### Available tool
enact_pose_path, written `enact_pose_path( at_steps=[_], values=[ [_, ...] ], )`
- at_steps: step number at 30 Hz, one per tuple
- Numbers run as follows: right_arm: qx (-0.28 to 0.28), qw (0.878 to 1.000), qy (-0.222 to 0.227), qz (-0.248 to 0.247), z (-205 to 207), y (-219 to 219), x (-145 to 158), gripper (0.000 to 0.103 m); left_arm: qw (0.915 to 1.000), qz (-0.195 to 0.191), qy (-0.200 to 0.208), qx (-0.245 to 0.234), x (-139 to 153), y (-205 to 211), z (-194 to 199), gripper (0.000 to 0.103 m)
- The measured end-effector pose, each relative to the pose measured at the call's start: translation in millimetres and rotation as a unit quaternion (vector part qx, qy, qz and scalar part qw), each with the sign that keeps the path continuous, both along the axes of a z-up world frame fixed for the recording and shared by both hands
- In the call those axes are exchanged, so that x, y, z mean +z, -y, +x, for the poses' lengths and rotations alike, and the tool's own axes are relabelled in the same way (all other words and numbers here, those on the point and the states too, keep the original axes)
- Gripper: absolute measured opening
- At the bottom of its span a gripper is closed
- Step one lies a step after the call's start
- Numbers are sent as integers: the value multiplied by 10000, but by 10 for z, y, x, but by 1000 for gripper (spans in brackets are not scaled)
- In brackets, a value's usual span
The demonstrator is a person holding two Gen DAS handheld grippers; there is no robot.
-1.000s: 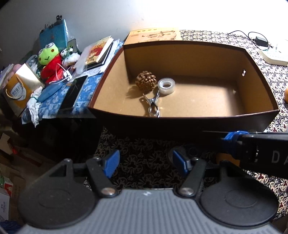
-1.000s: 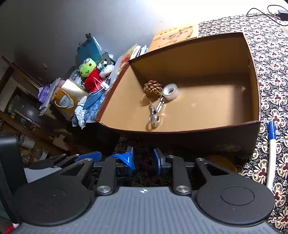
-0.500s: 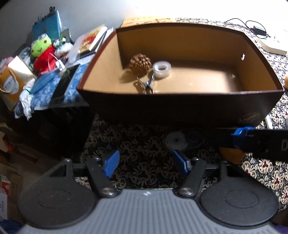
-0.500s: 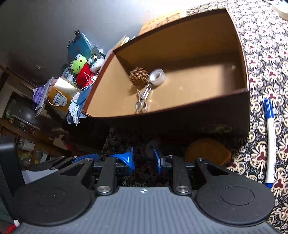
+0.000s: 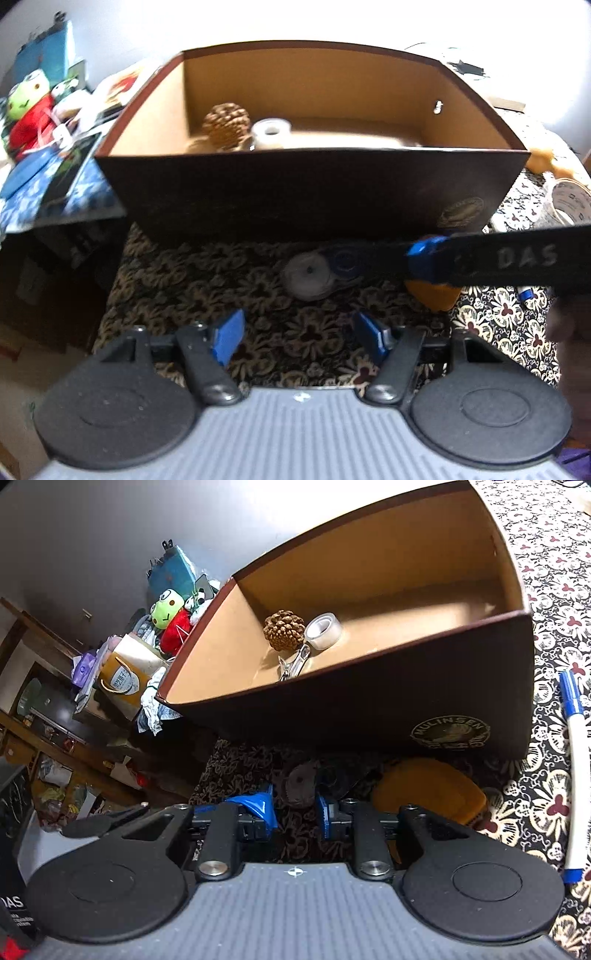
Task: Organize rigid objects
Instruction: 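Move the right gripper down to the blue-and-white correction tape dispenser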
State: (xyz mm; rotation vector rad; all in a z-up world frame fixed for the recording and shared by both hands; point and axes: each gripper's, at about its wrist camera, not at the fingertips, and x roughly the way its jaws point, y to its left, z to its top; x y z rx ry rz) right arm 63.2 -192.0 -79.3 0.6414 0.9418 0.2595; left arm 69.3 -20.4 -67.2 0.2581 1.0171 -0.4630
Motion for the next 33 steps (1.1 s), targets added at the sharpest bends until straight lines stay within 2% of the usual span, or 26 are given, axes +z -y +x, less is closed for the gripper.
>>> enact_pose_path(
  at_steps=[5,13,22,23,25,27,30,33],
  values=[
    [17,10000,-28,-87,86,-32,-45,9,9996,-153,-94,-220,-84,20,151,67],
    [34,9985,-10,-546,234,-125,-84,9,9972,-190,-139,-715,-183,86,337,67],
    [17,9977,-119,-664,361,-194,-117,9,9930,-339,-299,-1093,-284,124,495,67],
    [23,9978,-126,-651,371,-195,-118,9,9926,-349,-312,-1119,-294,125,499,67],
    [31,9981,-139,-601,384,-194,-130,9,9920,-347,-331,-1169,-321,122,499,60],
    [76,9982,-129,-587,375,-200,-136,9,9919,-363,-314,-1176,-340,112,494,60],
    [116,9991,-265,-299,381,-202,-160,8,9919,-349,-232,-1196,-354,102,459,59],
    [101,9988,-378,-294,352,-215,-134,9,9921,-372,-200,-1181,-358,75,437,58]
  ],
)
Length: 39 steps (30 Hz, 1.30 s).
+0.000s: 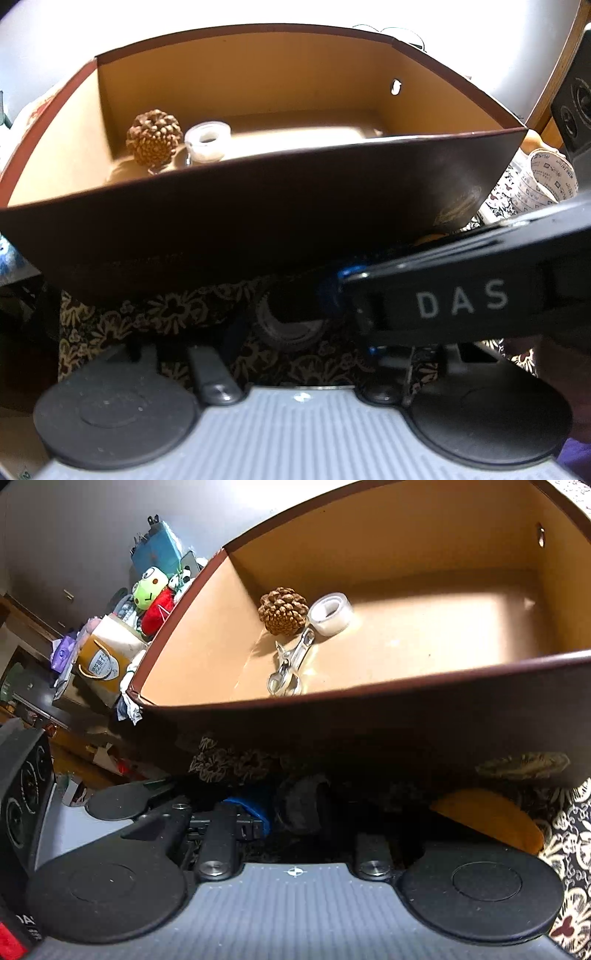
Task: Organize rigid objects
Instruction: 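Move the right gripper down to the blue-and-white correction tape dispenser, then close the right gripper on the tape dispenser and lift it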
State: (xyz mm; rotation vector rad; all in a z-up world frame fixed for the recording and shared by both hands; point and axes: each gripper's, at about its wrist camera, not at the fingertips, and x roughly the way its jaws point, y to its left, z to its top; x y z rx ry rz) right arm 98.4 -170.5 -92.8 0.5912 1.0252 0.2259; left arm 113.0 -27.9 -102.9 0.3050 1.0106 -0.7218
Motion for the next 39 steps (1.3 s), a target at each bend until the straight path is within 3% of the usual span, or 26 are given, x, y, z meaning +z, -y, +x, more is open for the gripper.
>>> enact_pose_path(
  at_steps=[9,15,21,27,39],
  values=[
    [-318,9972,-534,407,-131,114,18,10,9997,-83,-199,-133,40,-49,-161,58],
    [-144,9964,-720,423,-219,95,46,10,9992,65,-234,-329,69,-64,-328,59],
    [-255,9939,-880,613,-329,210,50,10,9961,347,348,-730,128,-18,-422,68],
    [-536,9879,-1177,859,-402,308,-55,10,9897,501,562,-1218,53,142,-416,69],
    [-582,9893,-989,906,-293,187,-161,12,9991,220,52,-366,77,-6,-248,62]
  ],
)
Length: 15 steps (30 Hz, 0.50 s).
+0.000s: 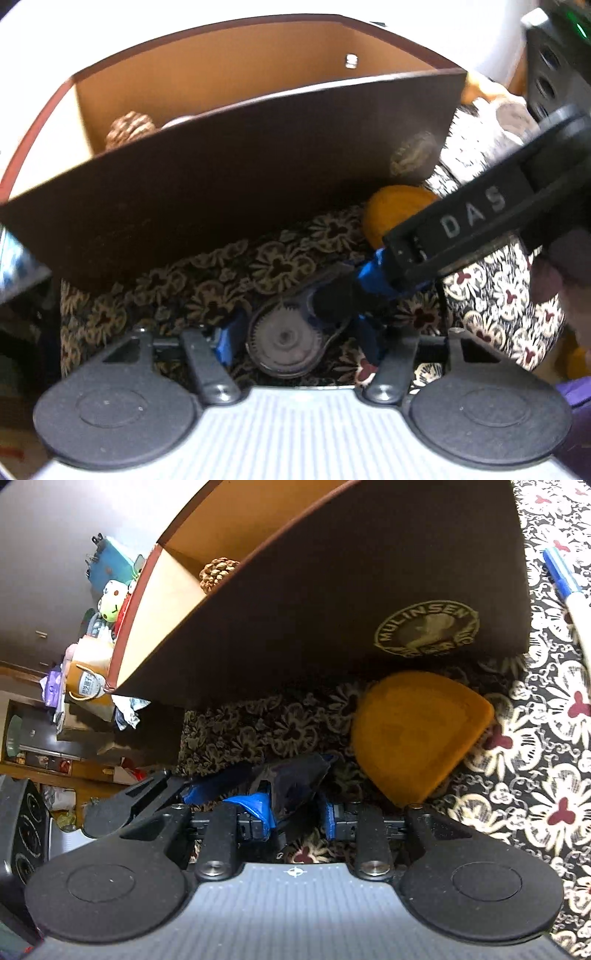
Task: Organize rigid objects
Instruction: 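Close the right gripper on the tape dispenser and lift it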
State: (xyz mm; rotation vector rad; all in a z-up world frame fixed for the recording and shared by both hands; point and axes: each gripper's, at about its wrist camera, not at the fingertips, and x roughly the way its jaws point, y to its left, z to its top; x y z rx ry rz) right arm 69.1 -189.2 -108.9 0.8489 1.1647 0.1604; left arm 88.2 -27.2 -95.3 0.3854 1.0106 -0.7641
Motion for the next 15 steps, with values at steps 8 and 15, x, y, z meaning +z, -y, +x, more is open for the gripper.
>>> enact_pose_path(
  at_steps=[8,15],
  values=[
    [-96,9990,-5,431,40,22,-54,13,9886,-882,-1002,694,64,-322,277,62],
    [60,9983,401,429,-24,86,247,7,9864,-1179,-964,617,404,-346,142,61]
  ],
)
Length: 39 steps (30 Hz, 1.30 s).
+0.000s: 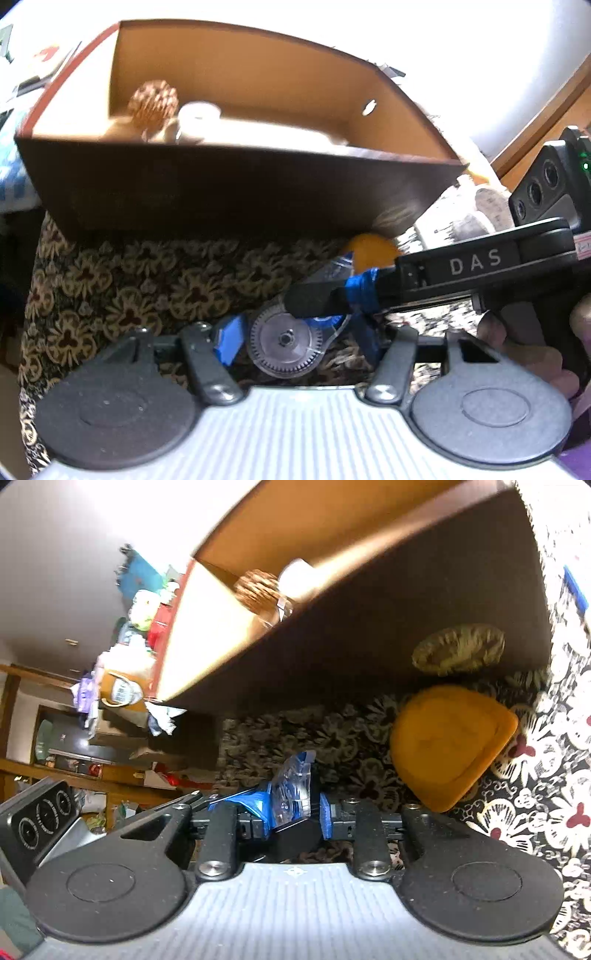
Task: Organize rigid objects
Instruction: 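Close the right gripper on the tape dispenser and lift it, then carry the dispenser over the box wall and lower it beside the clip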
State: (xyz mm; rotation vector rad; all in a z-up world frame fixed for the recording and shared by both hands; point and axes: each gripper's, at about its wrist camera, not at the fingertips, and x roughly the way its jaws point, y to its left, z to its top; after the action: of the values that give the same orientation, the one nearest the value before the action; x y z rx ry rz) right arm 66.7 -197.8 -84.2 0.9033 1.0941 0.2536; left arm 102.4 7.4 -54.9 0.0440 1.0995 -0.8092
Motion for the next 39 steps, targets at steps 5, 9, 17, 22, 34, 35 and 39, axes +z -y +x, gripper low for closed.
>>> enact_pose_path(
  at_steps=[5,9,17,22,34,35,39],
  values=[
    [39,9980,631,-77,-42,94,432,6,9981,-332,480,-200,470,55,-56,61],
    [2,9912,1307,-220,75,161,779,6,9929,-633,981,-214,829,81,62,61],
    [127,9824,1778,-549,833,84,881,4,9851,-523,1617,262,997,234,565,59],
    [604,9892,1218,-556,1371,-86,667,2,9895,75,1325,567,666,257,850,48],
    [1042,9944,-39,-179,1823,-334,101,1,9878,665,1007,985,300,105,1077,48],
    [1048,9942,-113,-229,1835,-349,87,3,9880,679,962,1002,292,103,1085,48],
    [962,9951,-132,-175,1833,-337,89,6,9868,831,1012,956,266,142,1090,50]
  ],
)
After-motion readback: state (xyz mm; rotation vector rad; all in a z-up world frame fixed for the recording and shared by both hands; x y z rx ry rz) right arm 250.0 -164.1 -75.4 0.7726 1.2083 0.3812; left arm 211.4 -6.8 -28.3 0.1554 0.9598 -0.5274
